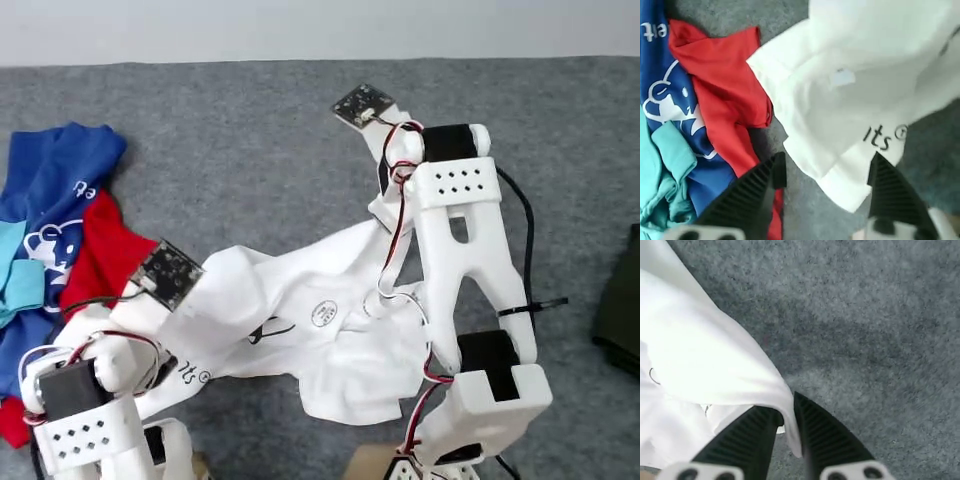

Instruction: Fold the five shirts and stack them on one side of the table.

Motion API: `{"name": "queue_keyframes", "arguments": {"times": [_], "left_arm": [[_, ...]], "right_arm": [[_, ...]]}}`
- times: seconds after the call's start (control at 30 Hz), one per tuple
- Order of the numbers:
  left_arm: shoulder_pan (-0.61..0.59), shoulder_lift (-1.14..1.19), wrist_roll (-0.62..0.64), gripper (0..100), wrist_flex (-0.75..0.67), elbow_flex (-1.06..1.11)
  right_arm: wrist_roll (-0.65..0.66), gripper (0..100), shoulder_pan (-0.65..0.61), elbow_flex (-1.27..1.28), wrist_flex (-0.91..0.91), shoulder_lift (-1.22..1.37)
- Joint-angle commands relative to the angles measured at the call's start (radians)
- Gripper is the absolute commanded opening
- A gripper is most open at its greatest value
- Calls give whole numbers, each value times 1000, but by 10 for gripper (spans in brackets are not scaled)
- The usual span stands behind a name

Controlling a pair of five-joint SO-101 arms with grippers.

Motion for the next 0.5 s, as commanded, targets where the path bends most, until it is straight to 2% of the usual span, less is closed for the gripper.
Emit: {"name": "queue_keyframes", "arguments": {"times": [0.0,0.23,0.47], "left_arm": [[-5,-5,-58,264,-3,-33],[55,-5,-60,265,-293,99],[149,-5,-239,265,-417,163]], "right_arm": [[-8,8,19,-55,-19,-42],[-9,8,19,-55,-12,-47],[-9,8,19,-55,-10,-48]]}}
